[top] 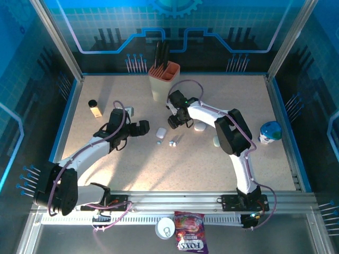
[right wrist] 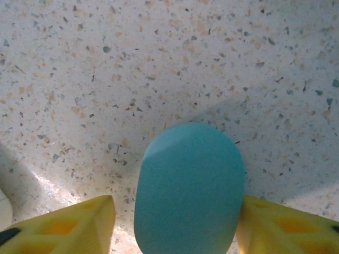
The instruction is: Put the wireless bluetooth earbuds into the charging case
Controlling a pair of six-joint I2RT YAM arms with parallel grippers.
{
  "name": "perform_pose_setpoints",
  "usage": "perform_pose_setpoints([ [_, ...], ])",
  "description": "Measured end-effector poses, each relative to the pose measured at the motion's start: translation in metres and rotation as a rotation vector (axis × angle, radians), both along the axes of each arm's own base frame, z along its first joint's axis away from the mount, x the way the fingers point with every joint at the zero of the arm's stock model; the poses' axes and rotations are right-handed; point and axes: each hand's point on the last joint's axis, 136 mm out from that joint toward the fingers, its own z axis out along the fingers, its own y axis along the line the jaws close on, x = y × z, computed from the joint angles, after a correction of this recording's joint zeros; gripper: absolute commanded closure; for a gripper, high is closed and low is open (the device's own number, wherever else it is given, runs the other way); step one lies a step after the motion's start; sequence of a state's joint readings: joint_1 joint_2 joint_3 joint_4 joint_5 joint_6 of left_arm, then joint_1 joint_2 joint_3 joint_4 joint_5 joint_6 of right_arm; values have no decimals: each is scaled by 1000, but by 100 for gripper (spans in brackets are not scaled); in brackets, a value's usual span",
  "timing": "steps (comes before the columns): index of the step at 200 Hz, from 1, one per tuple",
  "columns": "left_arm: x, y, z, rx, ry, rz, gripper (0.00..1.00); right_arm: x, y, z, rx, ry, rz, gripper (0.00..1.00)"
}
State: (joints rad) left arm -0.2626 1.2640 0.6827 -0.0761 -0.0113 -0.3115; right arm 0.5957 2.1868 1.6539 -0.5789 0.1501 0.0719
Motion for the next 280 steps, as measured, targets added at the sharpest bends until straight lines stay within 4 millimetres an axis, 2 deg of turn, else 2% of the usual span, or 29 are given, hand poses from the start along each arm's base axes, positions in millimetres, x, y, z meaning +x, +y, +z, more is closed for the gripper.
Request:
perform_pose_setpoints([
  [19, 0, 0, 0, 1, -2, -3, 1, -1, -1, -2, -6, 8, 1, 55],
  [69, -1, -6, 4, -6, -36, -53, 1, -2, -1, 0, -4, 7, 12, 61],
  [94, -7, -15, 8, -26, -70, -117, 1, -18, -2, 13, 23, 3, 80, 62],
  [108, -8, -23, 17, -56, -108, -167, 1, -30, -2, 31, 60, -20, 138, 62],
  [120, -10, -33, 28, -87, -158, -222, 1, -42, -1, 55, 106, -53, 198, 62],
  [149, -21, -59, 56, -181, -280, -380, 1, -73, 2, 128, 238, -174, 354, 66],
  [164, -33, -81, 73, -223, -353, -501, 1, -88, 2, 166, 296, -240, 429, 67],
  [177, -46, -99, 85, -242, -406, -606, 1, -102, 0, 190, 334, -269, 486, 68],
  [198, -69, -125, 97, -258, -476, -781, 1, -129, -6, 208, 373, -244, 569, 68],
  [225, -97, -148, 101, -263, -527, -954, 1, -159, -10, 215, 408, -183, 654, 69],
  [257, -125, -165, 102, -277, -558, -1106, 1, -193, -11, 231, 476, -152, 757, 71],
  [280, -137, -171, 103, -281, -562, -1169, 4, -212, -8, 242, 520, -146, 823, 70],
])
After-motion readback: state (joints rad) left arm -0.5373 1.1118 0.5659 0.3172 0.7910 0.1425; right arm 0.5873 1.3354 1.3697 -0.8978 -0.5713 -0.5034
